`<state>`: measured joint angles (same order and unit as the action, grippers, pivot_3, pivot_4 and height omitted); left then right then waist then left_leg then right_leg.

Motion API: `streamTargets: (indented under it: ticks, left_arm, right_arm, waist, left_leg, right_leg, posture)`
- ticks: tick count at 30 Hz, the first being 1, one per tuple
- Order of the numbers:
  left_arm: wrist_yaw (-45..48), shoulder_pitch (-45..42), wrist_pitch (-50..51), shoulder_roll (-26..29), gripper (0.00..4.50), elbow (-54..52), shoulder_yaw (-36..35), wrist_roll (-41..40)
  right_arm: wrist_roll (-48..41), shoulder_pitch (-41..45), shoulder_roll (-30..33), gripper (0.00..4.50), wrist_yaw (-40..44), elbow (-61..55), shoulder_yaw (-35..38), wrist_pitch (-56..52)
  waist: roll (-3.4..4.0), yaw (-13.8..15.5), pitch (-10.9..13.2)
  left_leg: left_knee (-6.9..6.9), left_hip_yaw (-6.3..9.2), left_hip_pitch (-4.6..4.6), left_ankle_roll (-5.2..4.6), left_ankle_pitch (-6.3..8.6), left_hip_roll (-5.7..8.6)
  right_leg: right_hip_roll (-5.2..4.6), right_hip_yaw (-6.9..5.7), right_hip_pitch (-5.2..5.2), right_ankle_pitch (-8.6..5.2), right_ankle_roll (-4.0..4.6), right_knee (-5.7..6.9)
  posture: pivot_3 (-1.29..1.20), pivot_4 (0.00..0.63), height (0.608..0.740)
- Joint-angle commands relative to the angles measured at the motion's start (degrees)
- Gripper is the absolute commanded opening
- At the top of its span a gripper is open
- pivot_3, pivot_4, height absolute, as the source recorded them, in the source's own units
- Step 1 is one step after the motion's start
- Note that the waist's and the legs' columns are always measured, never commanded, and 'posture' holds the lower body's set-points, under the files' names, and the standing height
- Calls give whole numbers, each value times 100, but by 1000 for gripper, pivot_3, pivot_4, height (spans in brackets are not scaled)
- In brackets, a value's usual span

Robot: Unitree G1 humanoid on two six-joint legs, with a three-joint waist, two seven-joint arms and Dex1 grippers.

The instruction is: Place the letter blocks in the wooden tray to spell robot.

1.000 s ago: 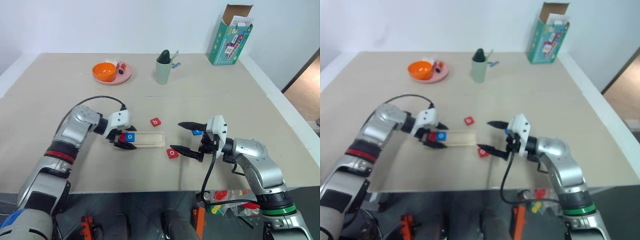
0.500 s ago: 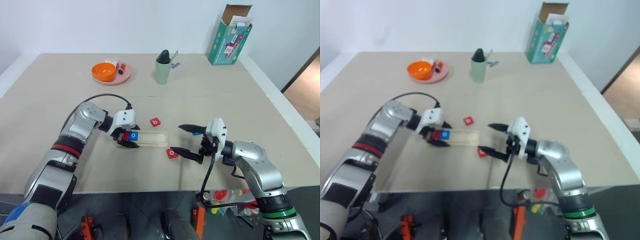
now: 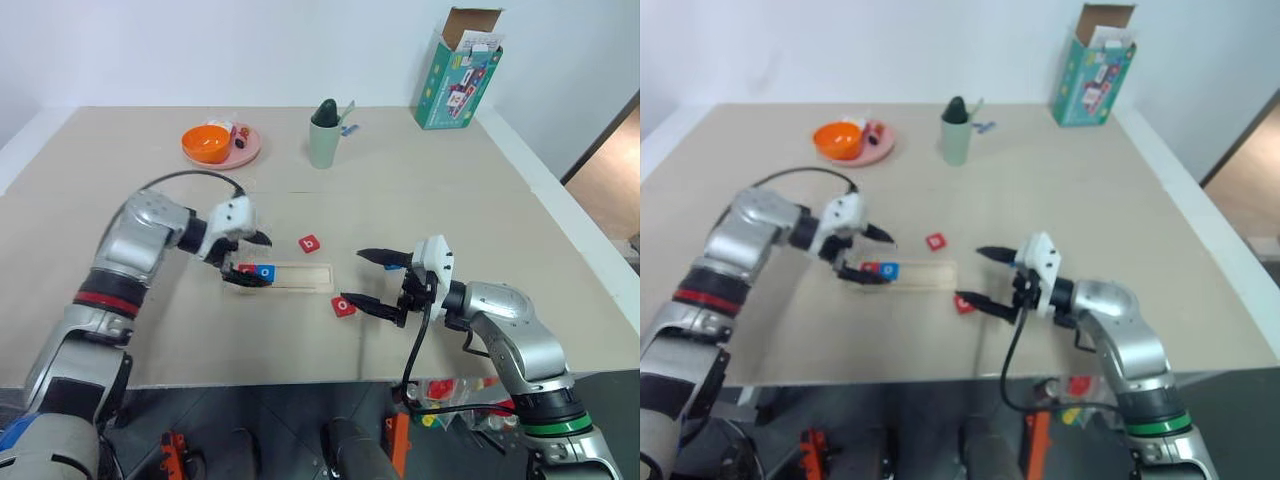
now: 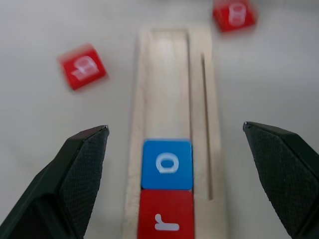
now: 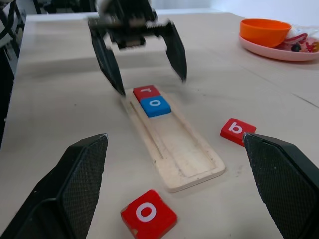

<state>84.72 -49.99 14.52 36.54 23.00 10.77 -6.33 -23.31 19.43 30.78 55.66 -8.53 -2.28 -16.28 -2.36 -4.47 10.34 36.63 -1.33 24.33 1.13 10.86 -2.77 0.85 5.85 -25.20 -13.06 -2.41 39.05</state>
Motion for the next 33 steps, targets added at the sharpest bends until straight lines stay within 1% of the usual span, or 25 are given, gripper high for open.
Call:
streamTargets:
  ticks: [1, 3, 4, 7, 10, 14, 17, 22, 29, 33]
  left_arm:
    - [-220, 679, 1003, 243, 4477, -1403, -986, -1113]
    - [-601, 1288, 1258, 181, 4477, -2070, -1490, -1577]
    - [-978, 1796, 1348, 43, 4477, -2537, -1841, -1799]
    - [-1792, 2979, 1442, -249, 4477, -3558, -2453, -2136]
    - [-2412, 3899, 1413, -460, 4477, -4276, -2738, -2258]
    - [-3281, 4740, 1396, -834, 4477, -4918, -2968, -2393]
    - [-3680, 5014, 1388, -957, 4477, -5212, -2945, -2468]
    - [-4070, 5304, 1320, -1035, 4477, -5509, -2781, -2520]
    - [-4255, 5324, 1223, -977, 4477, -5596, -2493, -2487]
    - [-4278, 5330, 1143, -932, 4477, -5592, -2335, -2446]
  right_arm:
    - [-39, 666, -177, 4500, -646, -47, 126, -612]
    - [36, 1004, -361, 4500, -1026, 9, 40, -963]
    - [131, 1205, -525, 4500, -1270, 14, -87, -1158]
    - [433, 1546, -937, 4500, -1825, 50, -399, -1492]
    - [751, 1773, -1413, 4500, -2351, 198, -700, -1687]
    - [1312, 2168, -2171, 4500, -3331, 868, -907, -1917]
    - [1577, 2361, -2442, 4500, -3763, 1387, -825, -1839]
    - [1819, 2622, -2612, 4500, -4149, 2039, -694, -1597]
    - [1835, 2472, -2698, 4500, -4197, 2142, -645, -1797]
    - [1793, 2436, -2856, 4500, -4226, 2108, -646, -2030]
  waist:
    - [5, -31, 2]
    - [12, -74, 0]
    - [12, -66, -1]
    - [13, -56, -3]
    - [10, -8, -3]
    - [9, 25, -4]
    - [2, 39, -8]
    - [0, 6, -10]
    - [0, -14, -10]
    - [0, -16, -10]
  left_leg:
    - [0, -4, -2, 0, 0, -2]
    - [-2, -9, -9, 0, 0, -6]
    - [-2, -8, -11, 0, 0, -9]
    - [-4, -2, -11, 1, 0, -22]
    - [-5, 18, -2, 1, -1, -22]
    - [-3, 14, -3, 8, -5, -16]
    - [1, 7, -1, 27, -19, -10]
    - [3, -24, -2, 22, -30, -7]
    - [-9, -19, -4, 21, -31, -20]
    - [-19, -18, -4, 21, -31, -23]
  right_leg:
    - [0, 3, -1, 1, 1, 1]
    - [0, 5, 1, 1, 2, 3]
    - [0, 4, 1, 2, 4, 6]
    - [8, -3, 1, 1, 14, 8]
    - [12, -18, -2, -2, 22, 8]
    - [1, -18, 0, 2, 23, 7]
    - [-9, -19, 2, 3, 32, 3]
    - [-20, -6, 7, 8, 41, -11]
    - [-3, -9, -2, 14, 45, -9]
    - [1, -11, -5, 13, 44, -9]
  posture:
    - [0, 150, 740]
    - [0, 150, 740]
    - [0, 150, 740]
    - [0, 150, 740]
    - [0, 150, 740]
    - [0, 150, 740]
    - [0, 150, 740]
    - [0, 150, 740]
    - [0, 150, 740]
    - [0, 150, 740]
